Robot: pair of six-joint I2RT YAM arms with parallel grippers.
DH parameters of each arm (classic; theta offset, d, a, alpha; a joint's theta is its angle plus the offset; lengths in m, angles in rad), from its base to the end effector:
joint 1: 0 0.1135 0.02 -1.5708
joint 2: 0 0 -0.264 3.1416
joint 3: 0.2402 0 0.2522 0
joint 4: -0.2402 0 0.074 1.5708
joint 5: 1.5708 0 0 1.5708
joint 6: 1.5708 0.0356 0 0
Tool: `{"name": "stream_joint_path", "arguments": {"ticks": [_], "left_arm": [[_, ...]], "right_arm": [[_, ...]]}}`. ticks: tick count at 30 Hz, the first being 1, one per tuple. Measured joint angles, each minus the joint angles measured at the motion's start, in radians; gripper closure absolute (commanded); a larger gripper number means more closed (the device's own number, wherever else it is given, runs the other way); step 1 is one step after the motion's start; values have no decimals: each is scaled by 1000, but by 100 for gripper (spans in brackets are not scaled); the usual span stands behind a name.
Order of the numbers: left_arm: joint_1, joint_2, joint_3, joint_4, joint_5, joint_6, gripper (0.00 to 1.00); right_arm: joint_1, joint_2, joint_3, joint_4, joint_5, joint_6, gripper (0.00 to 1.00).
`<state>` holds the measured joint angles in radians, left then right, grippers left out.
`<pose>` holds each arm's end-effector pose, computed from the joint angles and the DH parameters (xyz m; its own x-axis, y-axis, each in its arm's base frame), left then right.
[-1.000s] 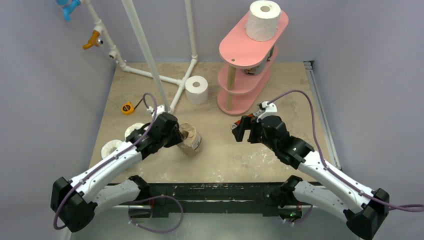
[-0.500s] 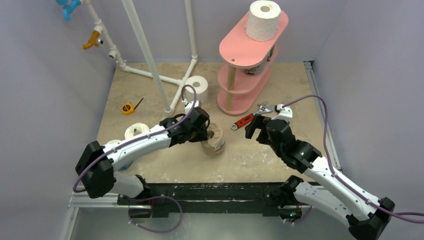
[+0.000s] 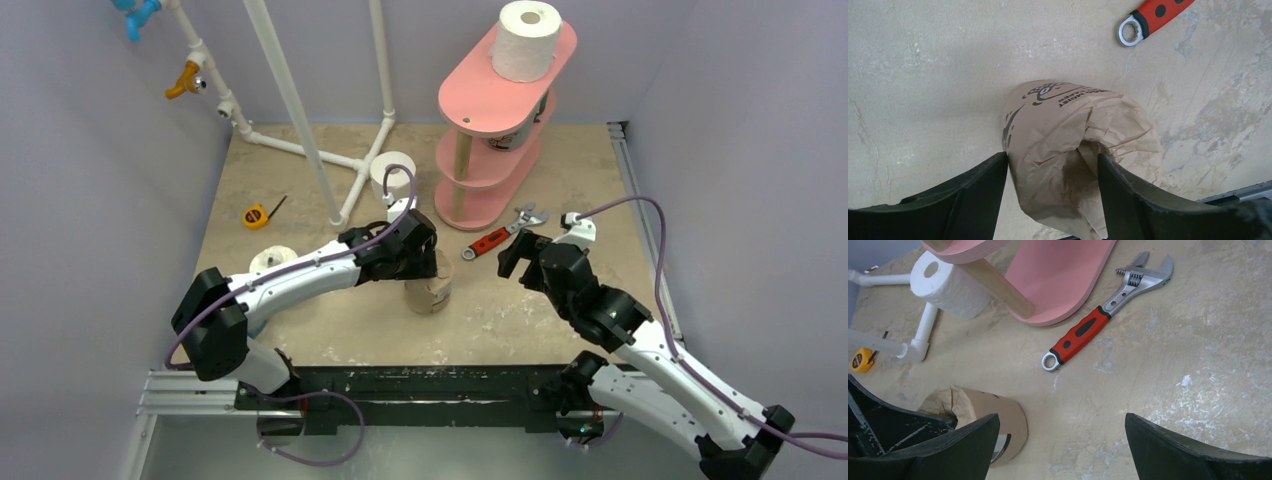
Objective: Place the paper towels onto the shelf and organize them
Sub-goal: Place the paper towel at the center of the board, then pick up the paper towel from the center of the board.
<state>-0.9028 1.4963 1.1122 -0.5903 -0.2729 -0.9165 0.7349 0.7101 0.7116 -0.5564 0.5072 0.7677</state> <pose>0.2000 -0.2380 0.2510 -0.8374 -0.1723 -0.5188 -0.0036 0.9507 -0.3100 0.1259 0.0904 0.2906 -0.4756 0.3885 -0.7893 0.0701 0.9111 0.4062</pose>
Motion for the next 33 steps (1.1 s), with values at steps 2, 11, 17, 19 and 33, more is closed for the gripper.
{"name": "stream_joint_path", "arguments": {"ticks": [2,11,17,19,33], "left_arm": [[-3,0,10,-5,0,6,26],[-8,-42,60,-63,-5,33,18],[-8,-235,55,-97,-68,46,18],[-8,-322,23,-88,-97,45,18],[-7,-818,-475,-93,-238,-95,19]], "right_arm": [[0,-11,0,-1,0,0,1],[0,3,0,-3,-16,-3,1],[0,36,-2,69,-151,-51,1],[0,60,-10,118,-223,-76,1],[0,359,-20,306,-505,-112,7]]}}
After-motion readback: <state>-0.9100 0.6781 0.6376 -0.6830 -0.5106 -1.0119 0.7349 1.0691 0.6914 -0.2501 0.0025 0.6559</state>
